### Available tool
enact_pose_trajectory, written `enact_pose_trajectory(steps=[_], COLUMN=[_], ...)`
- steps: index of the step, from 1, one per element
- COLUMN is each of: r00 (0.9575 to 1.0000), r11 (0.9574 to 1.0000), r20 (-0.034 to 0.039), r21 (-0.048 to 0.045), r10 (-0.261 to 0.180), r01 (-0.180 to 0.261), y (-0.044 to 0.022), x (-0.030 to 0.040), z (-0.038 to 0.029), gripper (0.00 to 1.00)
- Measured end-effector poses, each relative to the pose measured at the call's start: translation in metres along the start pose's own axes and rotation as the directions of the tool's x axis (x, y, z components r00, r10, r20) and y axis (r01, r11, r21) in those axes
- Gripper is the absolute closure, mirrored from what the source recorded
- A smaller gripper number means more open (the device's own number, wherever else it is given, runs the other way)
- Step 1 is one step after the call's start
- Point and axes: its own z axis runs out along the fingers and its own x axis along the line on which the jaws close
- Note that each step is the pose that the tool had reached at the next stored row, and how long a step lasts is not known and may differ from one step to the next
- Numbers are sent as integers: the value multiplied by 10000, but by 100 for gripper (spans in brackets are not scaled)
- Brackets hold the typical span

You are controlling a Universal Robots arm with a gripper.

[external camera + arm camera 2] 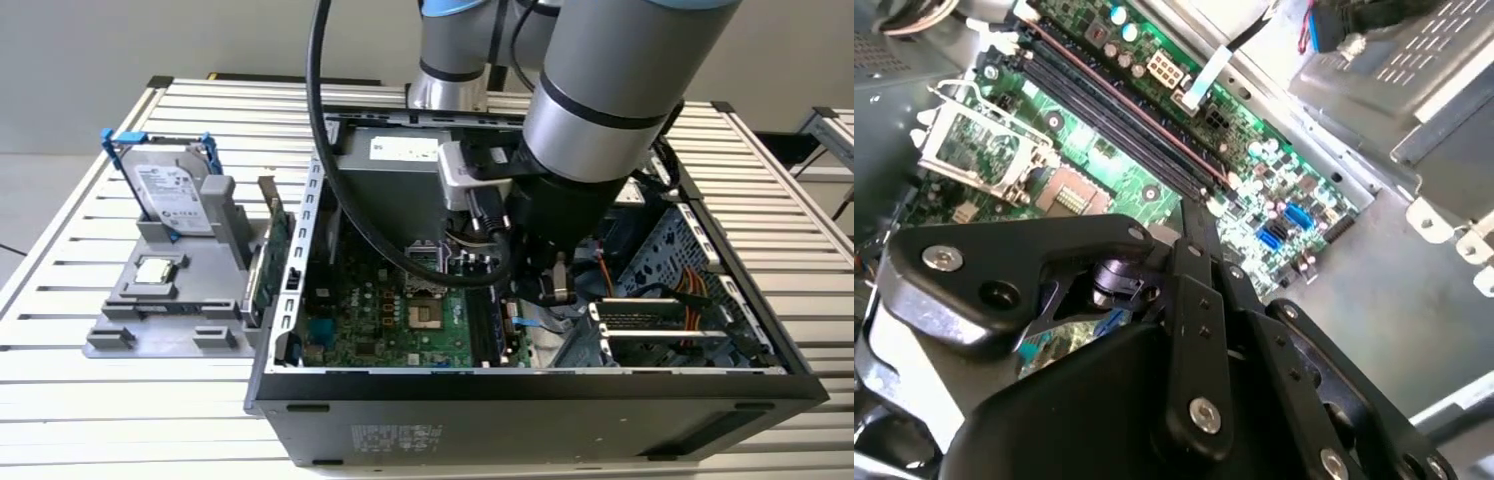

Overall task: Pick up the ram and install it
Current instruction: 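Press down the ram until it locks into place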

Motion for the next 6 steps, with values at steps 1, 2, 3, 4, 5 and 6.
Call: enact_pose_trajectory(steps=[1, 2, 3, 4, 5, 6], r00=[10000, 10000, 10000, 10000, 10000, 10000], r11=[10000, 10000, 10000, 10000, 10000, 10000], r20=[0, 0, 0, -1, -1, -1], r21=[-2, -3, -6, -9, -11, -12], r10=[0, 0, 0, 0, 1, 1], r01=[0, 0, 0, 0, -1, -1], y=[0, 0, 0, 0, 0, 0], x=[0, 0, 0, 0, 0, 0], z=[0, 0, -1, -1, -1, -1], gripper=[100, 100, 100, 100, 100, 100])
